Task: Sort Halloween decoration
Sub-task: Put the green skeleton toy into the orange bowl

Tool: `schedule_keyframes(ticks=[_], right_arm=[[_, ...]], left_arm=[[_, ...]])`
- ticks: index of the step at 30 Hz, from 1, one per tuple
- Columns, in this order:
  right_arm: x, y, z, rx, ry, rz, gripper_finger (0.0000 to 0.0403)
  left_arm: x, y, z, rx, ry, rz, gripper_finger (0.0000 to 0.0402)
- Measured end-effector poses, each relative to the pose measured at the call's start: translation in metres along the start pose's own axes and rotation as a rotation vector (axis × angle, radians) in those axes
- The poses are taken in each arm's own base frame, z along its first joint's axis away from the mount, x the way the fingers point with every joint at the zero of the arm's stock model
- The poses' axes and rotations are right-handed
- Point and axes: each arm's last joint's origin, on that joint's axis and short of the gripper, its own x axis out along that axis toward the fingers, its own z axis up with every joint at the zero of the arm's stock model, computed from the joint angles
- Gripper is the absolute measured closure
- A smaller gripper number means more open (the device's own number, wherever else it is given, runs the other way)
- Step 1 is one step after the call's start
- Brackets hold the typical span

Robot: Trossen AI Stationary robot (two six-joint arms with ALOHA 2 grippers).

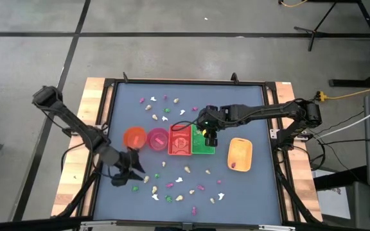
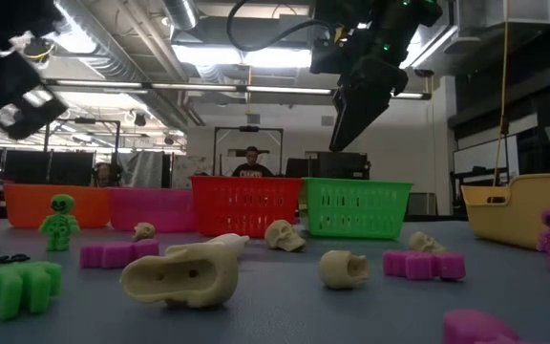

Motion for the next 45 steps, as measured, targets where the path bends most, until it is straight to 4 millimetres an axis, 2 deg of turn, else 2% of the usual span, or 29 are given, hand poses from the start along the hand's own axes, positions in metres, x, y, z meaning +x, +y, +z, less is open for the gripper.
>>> schedule_keyframes(ticks=[4, 12, 22, 32, 45], right_arm=[[0.0, 0.0, 0.0, 0.0, 0.0, 0.0, 0.0219], [0.0, 0.0, 0.0, 0.0, 0.0, 0.0, 0.0219], [0.0, 0.0, 0.0, 0.0, 0.0, 0.0, 0.0219], [0.0, 0.0, 0.0, 0.0, 0.001, 0.0, 0.0219], [0.0, 0.0, 0.0, 0.0, 0.001, 0.0, 0.0219]], left_arm=[[0.006, -0.005, -0.013, -0.041, 0.067, -0.001, 0.0244], [0.013, -0.014, -0.039, 0.038, 0.185, 0.0, 0.0246], [0.022, -0.013, -0.06, 0.108, 0.247, 0.07, 0.025], [0.027, -0.011, -0.071, 0.144, 0.282, 0.111, 0.025], [0.029, -0.011, -0.072, 0.151, 0.261, 0.114, 0.025]])
